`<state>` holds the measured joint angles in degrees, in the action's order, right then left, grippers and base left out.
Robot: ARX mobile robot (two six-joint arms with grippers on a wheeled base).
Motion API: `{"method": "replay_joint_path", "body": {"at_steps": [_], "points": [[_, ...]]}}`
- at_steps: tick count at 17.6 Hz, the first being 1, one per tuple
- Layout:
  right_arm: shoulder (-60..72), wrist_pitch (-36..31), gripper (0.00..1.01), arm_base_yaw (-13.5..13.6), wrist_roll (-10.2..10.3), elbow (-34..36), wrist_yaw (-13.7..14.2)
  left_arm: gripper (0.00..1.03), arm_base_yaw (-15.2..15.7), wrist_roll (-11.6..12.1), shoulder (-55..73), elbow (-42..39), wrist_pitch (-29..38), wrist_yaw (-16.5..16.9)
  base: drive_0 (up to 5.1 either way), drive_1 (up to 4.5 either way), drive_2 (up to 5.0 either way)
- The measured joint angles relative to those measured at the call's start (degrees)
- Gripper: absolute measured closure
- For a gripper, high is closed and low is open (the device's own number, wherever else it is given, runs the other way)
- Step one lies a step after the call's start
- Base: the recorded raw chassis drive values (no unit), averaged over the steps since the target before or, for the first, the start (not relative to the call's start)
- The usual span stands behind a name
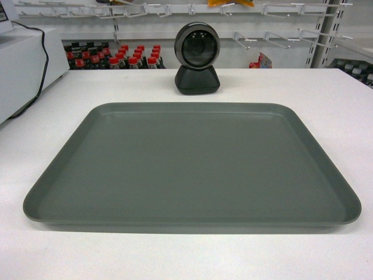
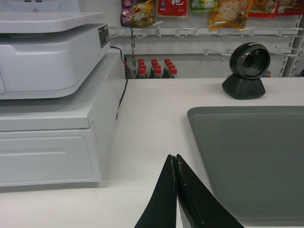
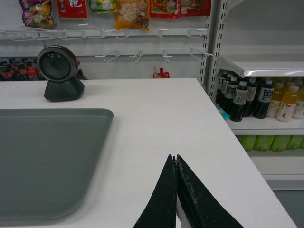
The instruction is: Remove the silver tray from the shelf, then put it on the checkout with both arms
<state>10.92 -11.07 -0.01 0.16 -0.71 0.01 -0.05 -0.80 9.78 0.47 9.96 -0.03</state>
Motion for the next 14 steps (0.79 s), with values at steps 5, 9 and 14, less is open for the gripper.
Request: {"method": "replay_joint_path", "body": {"at_steps": [5, 9, 14], "points": [[-10.7, 10.3, 0.99, 0.0, 0.0, -0.2, 0.0, 1.01, 0.1, 0.0, -9.2, 0.0, -10.5, 0.0, 0.0, 0.00, 0.0], [-10.7, 11.3, 0.99, 0.0, 0.0, 0.0, 0.0, 1.01, 0.0, 0.0, -9.2, 0.0, -10.1, 0.0, 0.0, 0.00, 0.0], [-10.7, 11.3, 0.45, 0.0, 0.0, 0.0, 0.0, 0.52, 0.0, 0.0, -9.2, 0.0, -10.2, 0.0, 0.0, 0.00, 0.0]]}}
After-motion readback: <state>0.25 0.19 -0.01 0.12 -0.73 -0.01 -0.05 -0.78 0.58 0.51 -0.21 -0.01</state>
